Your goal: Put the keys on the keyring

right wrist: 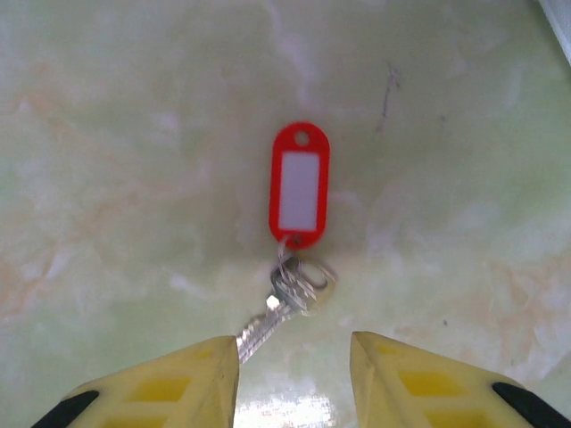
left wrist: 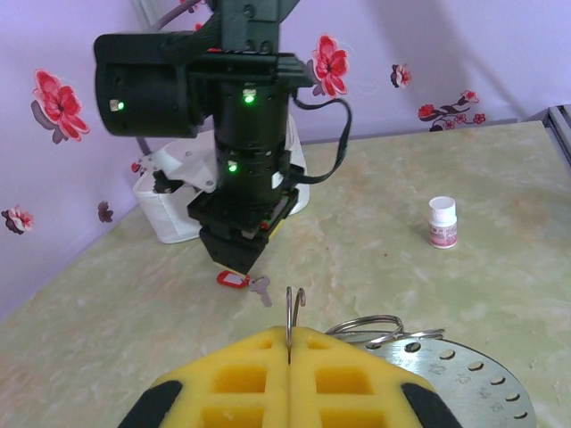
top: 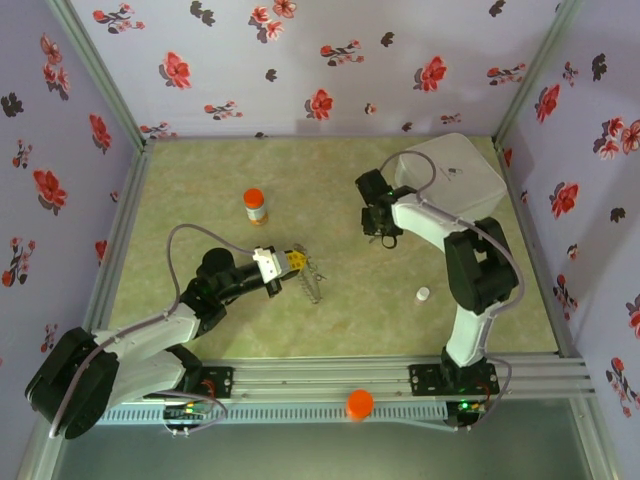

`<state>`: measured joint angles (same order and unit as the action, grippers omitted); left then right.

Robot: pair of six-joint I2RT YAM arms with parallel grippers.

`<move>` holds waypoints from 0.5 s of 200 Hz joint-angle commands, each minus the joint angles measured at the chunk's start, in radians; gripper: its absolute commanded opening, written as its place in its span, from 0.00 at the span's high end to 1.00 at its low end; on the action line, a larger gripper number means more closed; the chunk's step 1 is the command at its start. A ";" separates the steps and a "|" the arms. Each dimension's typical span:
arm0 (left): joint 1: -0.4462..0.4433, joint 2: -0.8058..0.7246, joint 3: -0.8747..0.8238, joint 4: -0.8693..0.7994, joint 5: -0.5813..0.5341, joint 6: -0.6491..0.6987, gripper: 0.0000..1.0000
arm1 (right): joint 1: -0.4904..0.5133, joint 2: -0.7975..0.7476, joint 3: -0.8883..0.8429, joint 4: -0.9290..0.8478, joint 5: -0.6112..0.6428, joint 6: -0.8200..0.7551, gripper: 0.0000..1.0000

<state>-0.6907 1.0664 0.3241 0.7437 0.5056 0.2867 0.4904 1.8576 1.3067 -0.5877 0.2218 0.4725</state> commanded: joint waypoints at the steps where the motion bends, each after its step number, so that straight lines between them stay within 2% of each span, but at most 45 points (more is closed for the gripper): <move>1: -0.001 -0.025 0.012 0.032 0.007 0.000 1.00 | -0.004 0.042 0.064 -0.077 0.080 -0.046 0.62; 39: -0.003 -0.017 0.014 0.035 0.013 -0.007 1.00 | -0.004 0.124 0.148 -0.142 0.073 -0.090 0.64; 69: -0.006 -0.015 0.016 0.035 0.012 -0.011 1.00 | -0.004 0.175 0.192 -0.176 0.071 -0.115 0.69; 84: -0.006 -0.012 0.015 0.036 0.011 -0.013 1.00 | -0.004 0.195 0.207 -0.186 0.068 -0.120 0.75; 100: -0.006 -0.012 0.015 0.036 0.010 -0.012 1.00 | -0.003 0.210 0.223 -0.197 0.074 -0.129 0.76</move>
<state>-0.6910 1.0664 0.3241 0.7399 0.5079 0.2863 0.4904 2.0384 1.4849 -0.7200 0.2703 0.3721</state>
